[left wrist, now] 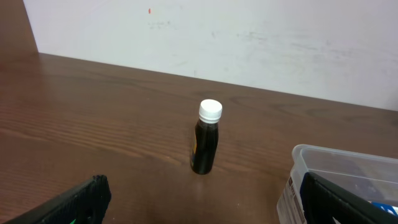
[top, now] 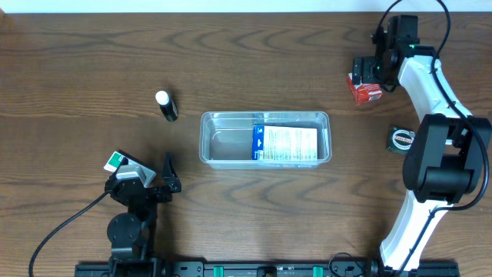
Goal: Pack container
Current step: 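Grasp the red Panadol box with the right gripper and lift it, then carry the red box with the right gripper over the container's left side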
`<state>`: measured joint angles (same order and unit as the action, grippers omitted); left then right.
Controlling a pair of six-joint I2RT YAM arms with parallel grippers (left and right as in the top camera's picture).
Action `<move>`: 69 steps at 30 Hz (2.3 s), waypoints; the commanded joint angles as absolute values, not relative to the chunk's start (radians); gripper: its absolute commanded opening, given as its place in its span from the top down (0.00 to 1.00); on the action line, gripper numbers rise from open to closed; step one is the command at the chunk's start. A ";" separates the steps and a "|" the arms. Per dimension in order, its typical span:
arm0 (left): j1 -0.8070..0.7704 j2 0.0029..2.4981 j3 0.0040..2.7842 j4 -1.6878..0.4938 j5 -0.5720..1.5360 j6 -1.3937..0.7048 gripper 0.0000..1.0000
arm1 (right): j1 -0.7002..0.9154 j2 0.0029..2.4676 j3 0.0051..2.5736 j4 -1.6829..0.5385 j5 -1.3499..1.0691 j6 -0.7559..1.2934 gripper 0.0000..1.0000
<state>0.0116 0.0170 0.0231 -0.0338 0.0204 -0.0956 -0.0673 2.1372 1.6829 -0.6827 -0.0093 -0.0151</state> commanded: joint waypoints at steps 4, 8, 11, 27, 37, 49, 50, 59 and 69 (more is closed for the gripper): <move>0.017 0.018 0.004 -0.070 0.009 -0.079 0.02 | -0.072 2.170 1.694 -0.664 -0.064 -0.099 0.03; 0.017 0.018 0.004 -0.070 0.009 -0.079 0.02 | -0.072 2.191 1.694 -0.645 -0.089 -0.099 0.04; 0.017 0.018 0.004 -0.070 0.009 -0.079 0.02 | -0.072 2.196 1.694 -0.635 -0.091 -0.099 0.05; 0.017 0.018 0.004 -0.070 0.009 -0.079 0.02 | -0.072 2.259 1.694 -0.626 -0.095 -0.110 0.21; 0.017 0.018 0.004 -0.070 0.009 -0.079 0.02 | -0.077 2.234 1.694 -0.640 -0.094 -0.038 0.44; 0.017 0.018 0.004 -0.070 0.009 -0.079 0.02 | -0.072 2.026 1.694 -0.733 -0.138 0.011 0.42; 0.017 0.018 0.004 -0.070 0.009 -0.079 0.02 | -0.069 2.000 1.694 -0.744 -0.171 0.011 0.42; 0.017 0.018 0.004 -0.070 0.009 -0.079 0.02 | 0.009 1.834 1.694 -0.783 -0.625 0.066 0.42; 0.017 0.018 0.004 -0.070 0.009 -0.079 0.02 | 0.255 1.824 1.694 -0.857 -0.767 0.096 0.42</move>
<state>0.0116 0.0170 0.0231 -0.0338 0.0204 -0.0956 0.1890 1.8313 1.6859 -0.8520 -0.7040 0.0765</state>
